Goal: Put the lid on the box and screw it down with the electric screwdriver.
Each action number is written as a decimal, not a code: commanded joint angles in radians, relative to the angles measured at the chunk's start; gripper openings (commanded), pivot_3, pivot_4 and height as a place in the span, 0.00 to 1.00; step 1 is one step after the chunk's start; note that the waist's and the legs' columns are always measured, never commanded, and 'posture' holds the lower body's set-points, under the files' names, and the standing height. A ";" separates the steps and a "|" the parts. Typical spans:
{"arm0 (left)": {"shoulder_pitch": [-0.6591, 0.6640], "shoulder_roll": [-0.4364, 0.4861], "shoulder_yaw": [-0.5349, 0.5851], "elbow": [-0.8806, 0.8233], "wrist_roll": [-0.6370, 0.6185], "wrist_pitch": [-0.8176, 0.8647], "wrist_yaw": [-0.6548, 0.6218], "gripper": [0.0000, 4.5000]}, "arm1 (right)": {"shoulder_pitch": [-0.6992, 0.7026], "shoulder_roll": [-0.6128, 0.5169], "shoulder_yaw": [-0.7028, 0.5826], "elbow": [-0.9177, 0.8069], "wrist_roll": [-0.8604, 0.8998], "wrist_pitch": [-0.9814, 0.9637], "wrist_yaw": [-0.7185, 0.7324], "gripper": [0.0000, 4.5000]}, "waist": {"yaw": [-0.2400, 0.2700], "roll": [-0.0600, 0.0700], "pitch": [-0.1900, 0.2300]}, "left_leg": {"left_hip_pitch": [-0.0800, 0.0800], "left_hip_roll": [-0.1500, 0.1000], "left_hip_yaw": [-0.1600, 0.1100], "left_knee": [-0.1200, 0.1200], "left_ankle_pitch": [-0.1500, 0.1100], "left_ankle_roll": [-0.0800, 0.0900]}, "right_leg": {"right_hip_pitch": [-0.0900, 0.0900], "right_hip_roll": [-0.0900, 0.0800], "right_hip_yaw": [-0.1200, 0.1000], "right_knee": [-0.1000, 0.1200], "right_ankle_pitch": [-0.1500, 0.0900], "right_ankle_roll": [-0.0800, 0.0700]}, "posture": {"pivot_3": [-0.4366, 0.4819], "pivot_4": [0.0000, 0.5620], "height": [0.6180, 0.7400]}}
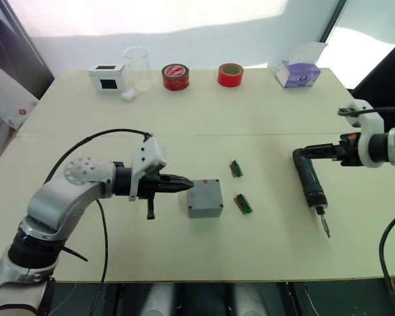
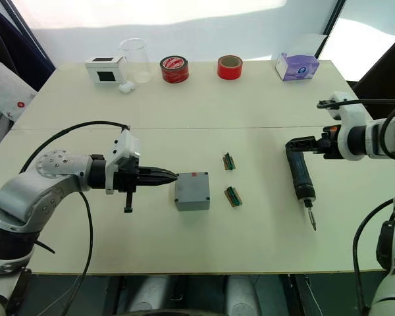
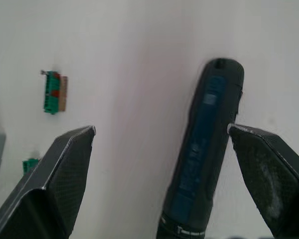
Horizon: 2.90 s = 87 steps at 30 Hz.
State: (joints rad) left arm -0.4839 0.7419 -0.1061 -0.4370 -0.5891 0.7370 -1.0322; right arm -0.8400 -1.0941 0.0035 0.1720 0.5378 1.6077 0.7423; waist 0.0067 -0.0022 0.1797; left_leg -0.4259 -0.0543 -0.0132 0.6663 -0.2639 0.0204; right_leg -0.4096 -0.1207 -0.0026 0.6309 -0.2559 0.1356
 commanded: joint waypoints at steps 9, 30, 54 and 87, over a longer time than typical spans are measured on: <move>-0.004 -0.032 -0.049 -0.052 0.030 -0.058 0.019 0.00 | -0.146 -0.080 0.500 0.176 -0.078 -0.140 0.290 0.99 | -0.017 0.000 0.000 | 0.000 0.000 0.001 0.001 -0.001 0.001 | -0.001 0.000 0.001 0.000 0.000 0.000 | 0.48 0.27 1.00; 0.075 -0.011 -0.005 -0.083 0.012 -0.029 0.105 0.00 | -0.183 0.066 0.729 0.408 -0.420 -0.395 0.592 0.48 | -0.020 -0.003 -0.002 | 0.001 0.000 0.001 0.001 0.003 -0.006 | 0.000 0.000 0.001 0.000 0.000 0.000 | 0.48 0.27 1.00; -0.024 0.043 0.031 0.117 0.032 -0.036 0.038 0.00 | 0.156 0.768 -0.462 -0.610 0.287 -0.612 -0.263 0.39 | 0.006 -0.005 -0.003 | -0.014 -0.004 -0.006 0.004 0.007 -0.008 | -0.013 -0.001 0.001 0.013 0.001 -0.003 | 0.48 0.27 1.00; -0.032 -0.111 -0.193 0.259 0.303 -0.225 0.018 0.00 | 0.447 0.735 -0.049 -0.673 0.052 -0.964 -0.226 0.39 | -0.018 -0.004 -0.003 | -0.012 -0.002 -0.007 0.001 0.010 -0.008 | -0.016 0.003 0.002 0.016 0.001 -0.002 | 0.48 0.27 1.00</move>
State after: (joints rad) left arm -0.5247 0.6235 -0.2901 -0.1884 -0.3043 0.5093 -1.0009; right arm -0.3880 -0.3555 -0.0432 -0.4734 0.5936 0.6891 0.5067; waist -0.0117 -0.0062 0.1766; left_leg -0.4382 -0.0563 -0.0202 0.6675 -0.2543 0.0119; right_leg -0.4258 -0.1181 -0.0010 0.6473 -0.2548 0.1331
